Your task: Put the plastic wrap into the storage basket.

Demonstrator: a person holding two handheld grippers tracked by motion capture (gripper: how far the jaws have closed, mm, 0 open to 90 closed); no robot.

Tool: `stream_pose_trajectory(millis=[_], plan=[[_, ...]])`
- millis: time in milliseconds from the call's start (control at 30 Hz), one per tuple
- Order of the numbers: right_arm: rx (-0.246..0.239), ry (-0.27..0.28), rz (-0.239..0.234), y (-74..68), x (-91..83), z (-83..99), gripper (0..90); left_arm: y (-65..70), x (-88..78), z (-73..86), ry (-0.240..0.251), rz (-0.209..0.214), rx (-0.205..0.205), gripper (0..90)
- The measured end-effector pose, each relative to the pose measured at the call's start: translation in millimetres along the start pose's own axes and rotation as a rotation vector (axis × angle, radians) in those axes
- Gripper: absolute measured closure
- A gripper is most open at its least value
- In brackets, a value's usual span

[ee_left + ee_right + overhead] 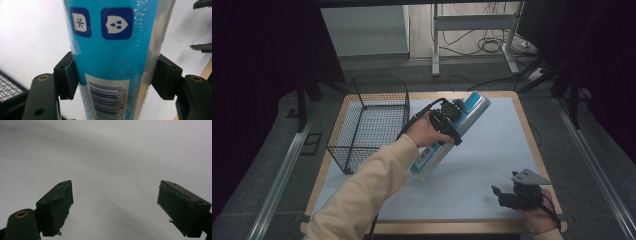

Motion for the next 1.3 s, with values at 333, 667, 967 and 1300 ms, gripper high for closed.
stream_pose_trajectory(millis=[333, 667, 967, 1300], plan=[[0.0, 0.0, -0.001, -0.3, 0.1, 0.0, 13.3, -7.5, -9.4, -7.2, 0.002, -0.025, 0.005, 31.8], [0.002, 0.001, -0.004, -0.1, -0.4, -0.3, 13.3, -9.2, -12.4, -19.6, 0.01, -0.04, 0.015, 31.8], [0.001, -0.002, -0.006, 0.5, 0.1, 0.1, 13.3, -15.8, -16.2, -29.1, 0.01, -0.051, 0.018, 31.7], [0.004, -0.006, -0.006, 0.9, 1.3, 1.3, 13.3, -29.0, -25.6, -40.0, 0.006, -0.077, 0.013, 31.8]])
Point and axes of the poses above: each handheld gripper's, and its own axes: x roughly forward along the jaws, z roughly out of its underside, y roughly to its right, the point moved 5 cm from there along x, roughly forward along the jaws, and after that the axes turned 9 degrees about y, right-handed, at the moved point
